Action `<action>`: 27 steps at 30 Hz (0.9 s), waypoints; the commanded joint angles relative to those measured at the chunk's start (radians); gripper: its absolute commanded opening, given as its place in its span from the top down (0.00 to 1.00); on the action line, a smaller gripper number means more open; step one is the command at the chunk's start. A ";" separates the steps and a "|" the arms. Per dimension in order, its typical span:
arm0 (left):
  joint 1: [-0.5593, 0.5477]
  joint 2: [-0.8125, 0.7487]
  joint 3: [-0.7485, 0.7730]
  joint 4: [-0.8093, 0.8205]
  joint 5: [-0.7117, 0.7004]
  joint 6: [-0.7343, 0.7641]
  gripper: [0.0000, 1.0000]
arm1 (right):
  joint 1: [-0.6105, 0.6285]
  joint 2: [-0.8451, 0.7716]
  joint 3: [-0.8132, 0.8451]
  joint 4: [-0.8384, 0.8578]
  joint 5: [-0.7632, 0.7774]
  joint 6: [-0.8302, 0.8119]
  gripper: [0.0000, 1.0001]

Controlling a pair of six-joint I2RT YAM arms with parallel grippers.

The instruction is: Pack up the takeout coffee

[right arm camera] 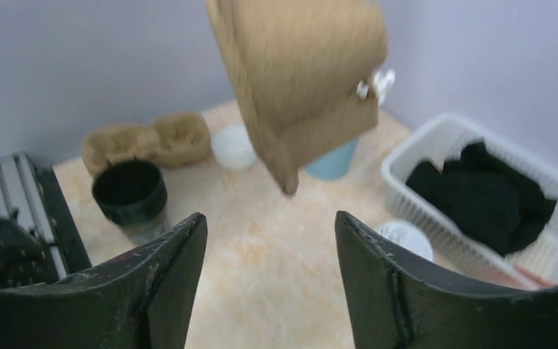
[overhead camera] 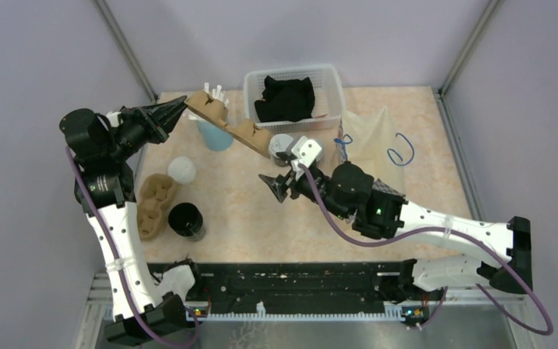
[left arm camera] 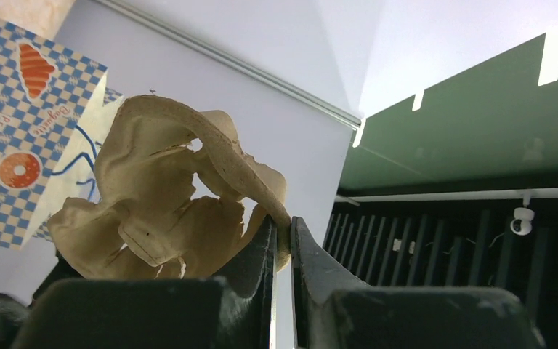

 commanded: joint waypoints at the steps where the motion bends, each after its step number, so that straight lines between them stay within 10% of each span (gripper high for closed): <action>1: 0.002 -0.004 0.003 0.071 0.059 -0.085 1.00 | -0.022 -0.059 -0.038 0.347 -0.093 -0.188 0.44; 19: 0.002 0.012 -0.053 0.200 0.114 -0.161 1.00 | -0.101 -0.025 -0.066 0.483 -0.247 -0.159 0.63; 27: 0.002 0.024 -0.054 0.214 0.134 -0.167 1.00 | -0.101 -0.006 -0.066 0.492 -0.181 -0.089 0.91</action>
